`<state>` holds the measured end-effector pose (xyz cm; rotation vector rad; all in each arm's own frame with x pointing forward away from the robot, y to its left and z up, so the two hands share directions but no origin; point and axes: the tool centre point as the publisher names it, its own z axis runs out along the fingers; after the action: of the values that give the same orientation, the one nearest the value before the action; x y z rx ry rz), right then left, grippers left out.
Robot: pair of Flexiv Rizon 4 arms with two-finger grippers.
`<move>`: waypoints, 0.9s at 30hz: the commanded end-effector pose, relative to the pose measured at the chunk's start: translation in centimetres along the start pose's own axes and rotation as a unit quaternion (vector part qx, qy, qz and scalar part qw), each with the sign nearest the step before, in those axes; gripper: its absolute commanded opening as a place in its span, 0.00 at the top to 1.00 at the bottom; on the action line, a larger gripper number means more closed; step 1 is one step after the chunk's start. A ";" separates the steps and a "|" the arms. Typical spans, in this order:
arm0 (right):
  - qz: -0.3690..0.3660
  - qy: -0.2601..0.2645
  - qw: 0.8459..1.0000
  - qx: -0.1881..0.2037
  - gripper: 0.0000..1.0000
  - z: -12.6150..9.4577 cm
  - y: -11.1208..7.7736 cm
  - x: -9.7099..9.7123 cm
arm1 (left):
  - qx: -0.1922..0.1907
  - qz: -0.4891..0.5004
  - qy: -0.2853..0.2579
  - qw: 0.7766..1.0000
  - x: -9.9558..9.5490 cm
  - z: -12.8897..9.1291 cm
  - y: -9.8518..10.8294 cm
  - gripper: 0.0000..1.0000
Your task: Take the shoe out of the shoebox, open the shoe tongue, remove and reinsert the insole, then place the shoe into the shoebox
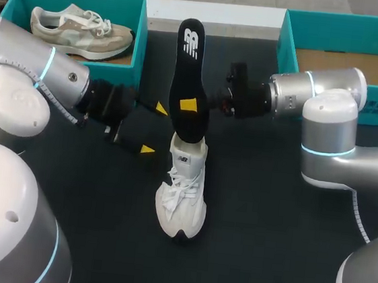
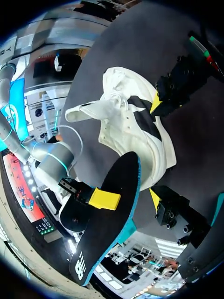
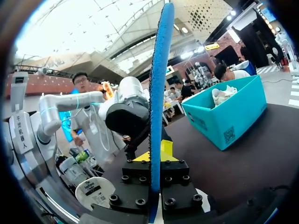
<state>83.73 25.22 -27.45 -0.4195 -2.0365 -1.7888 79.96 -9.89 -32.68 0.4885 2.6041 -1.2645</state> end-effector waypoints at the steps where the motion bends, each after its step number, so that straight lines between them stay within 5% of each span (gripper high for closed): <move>1: 0.000 -0.001 1.000 -0.004 1.00 0.7 -0.6 0.0 | -0.002 -0.001 -0.002 1.000 -0.3 0.6 -0.4 0.00; 27: 0.052 -0.010 0.999 -0.008 1.00 1.0 -6.3 1.6 | -0.001 -0.014 -0.023 1.000 -0.2 1.4 -0.3 0.00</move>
<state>80.10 25.33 -32.09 -0.5199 -1.9756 -1.7430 80.16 -11.21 -33.19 0.4181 2.5832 -1.2696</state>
